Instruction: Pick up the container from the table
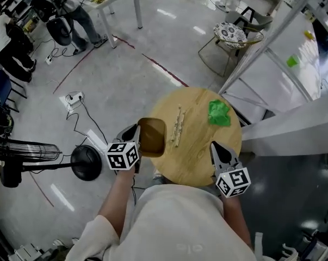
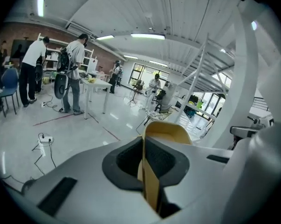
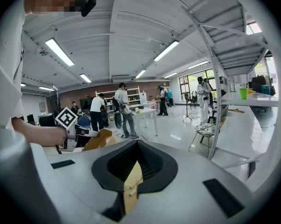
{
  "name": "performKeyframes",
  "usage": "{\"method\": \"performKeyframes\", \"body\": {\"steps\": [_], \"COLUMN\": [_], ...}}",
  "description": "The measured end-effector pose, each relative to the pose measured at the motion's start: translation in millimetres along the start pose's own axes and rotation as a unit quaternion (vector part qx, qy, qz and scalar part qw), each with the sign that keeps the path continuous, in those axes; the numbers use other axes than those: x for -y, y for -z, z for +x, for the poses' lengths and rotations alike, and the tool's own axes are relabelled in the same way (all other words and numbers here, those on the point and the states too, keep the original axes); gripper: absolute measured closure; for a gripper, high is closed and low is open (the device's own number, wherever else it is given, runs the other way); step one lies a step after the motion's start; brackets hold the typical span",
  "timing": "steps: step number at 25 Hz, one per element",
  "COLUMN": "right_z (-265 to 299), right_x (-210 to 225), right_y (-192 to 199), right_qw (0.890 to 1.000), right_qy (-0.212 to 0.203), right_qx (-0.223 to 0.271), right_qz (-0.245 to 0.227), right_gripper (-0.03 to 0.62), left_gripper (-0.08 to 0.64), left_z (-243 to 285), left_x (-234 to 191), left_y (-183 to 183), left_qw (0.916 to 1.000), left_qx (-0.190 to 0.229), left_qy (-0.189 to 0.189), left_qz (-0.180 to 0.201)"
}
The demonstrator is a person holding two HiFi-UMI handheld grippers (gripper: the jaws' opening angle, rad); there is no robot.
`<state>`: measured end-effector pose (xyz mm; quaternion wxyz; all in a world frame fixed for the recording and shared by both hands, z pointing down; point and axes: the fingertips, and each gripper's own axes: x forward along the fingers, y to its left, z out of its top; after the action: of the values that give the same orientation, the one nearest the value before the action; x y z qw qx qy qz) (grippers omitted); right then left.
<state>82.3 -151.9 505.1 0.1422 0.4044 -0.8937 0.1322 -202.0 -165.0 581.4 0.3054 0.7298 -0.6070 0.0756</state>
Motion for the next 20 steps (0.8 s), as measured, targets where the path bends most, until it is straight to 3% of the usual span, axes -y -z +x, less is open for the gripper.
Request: {"method": "performKeyframes", "body": {"steps": [12,20], "right_z": [42,55], "right_x": [-55,-80], "right_y": [-38,-54], "right_qw": [0.995,0.989], "right_qy": [-0.088,-0.137], "right_qx": [0.031,0.045], "right_qz": [-0.028,-0.043], "right_gripper": [0.568,0.568], "left_gripper": [0.531,0.531], "left_z": [-68,-98], "left_x": [26,31], "left_y": [-23,-36], "left_qw": [0.992,0.9892], "left_qx": [0.029,0.06], "left_qy": [-0.004,-0.017], "left_qz": [0.123,0.133]}}
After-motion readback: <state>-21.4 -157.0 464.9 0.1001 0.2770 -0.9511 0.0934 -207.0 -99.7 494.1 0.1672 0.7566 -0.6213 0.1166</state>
